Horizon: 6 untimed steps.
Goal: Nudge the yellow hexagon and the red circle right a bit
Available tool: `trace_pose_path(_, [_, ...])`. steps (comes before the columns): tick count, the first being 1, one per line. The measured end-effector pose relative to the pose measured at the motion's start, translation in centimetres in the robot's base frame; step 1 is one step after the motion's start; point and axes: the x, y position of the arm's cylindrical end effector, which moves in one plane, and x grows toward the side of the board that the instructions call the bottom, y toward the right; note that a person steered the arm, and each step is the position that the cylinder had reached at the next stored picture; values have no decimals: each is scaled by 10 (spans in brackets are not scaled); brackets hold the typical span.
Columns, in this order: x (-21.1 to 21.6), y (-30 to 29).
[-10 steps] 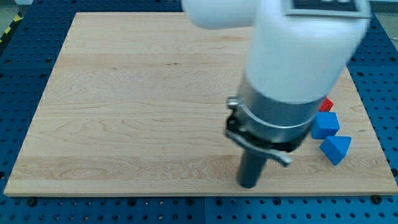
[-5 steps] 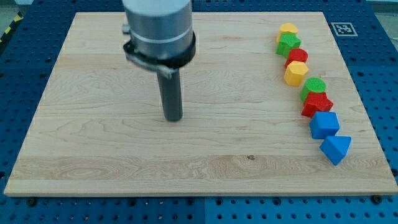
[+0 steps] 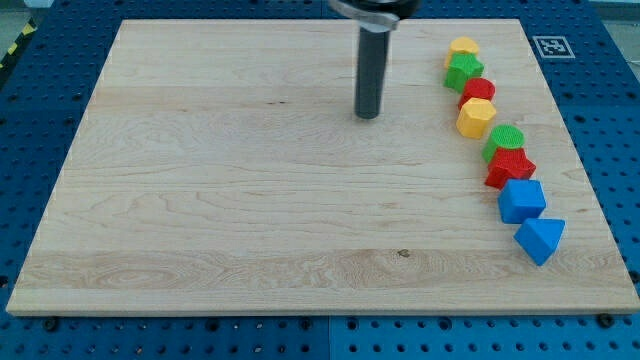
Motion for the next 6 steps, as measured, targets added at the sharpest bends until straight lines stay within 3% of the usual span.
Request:
trace_pose_path(2, [0, 47])
trace_pose_path(6, [0, 72])
